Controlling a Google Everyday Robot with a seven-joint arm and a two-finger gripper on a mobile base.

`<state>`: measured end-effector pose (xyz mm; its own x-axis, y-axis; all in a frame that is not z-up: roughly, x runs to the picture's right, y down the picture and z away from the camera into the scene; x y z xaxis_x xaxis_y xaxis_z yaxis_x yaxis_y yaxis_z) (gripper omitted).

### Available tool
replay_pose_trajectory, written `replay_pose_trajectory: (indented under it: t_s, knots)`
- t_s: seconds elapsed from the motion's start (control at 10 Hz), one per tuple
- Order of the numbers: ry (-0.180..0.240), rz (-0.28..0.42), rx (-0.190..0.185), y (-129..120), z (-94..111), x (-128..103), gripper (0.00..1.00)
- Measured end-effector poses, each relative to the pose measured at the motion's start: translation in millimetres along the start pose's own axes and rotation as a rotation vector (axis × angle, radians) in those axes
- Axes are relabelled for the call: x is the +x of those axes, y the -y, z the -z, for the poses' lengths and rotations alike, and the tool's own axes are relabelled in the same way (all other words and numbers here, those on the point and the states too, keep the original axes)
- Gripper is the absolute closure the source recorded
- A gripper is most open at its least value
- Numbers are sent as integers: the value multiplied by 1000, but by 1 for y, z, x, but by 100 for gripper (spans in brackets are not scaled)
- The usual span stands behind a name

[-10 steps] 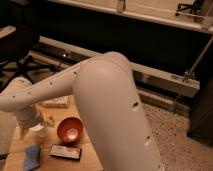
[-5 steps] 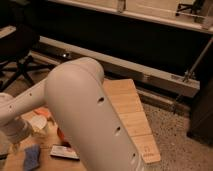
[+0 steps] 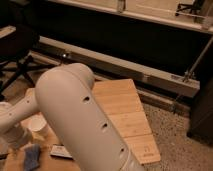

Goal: Place the white sponge in the ceramic bowl

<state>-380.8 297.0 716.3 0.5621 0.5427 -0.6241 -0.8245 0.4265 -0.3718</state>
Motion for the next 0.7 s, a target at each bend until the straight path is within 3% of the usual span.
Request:
replay_pose_trajectory:
  t_s: [0.4, 0.5, 0.7]
  knots:
    - [-7, -28, -23, -10, -24, 4, 21]
    - [-10, -20, -26, -14, -27, 5, 25]
    - [-25, 11, -33, -26, -34, 7, 46]
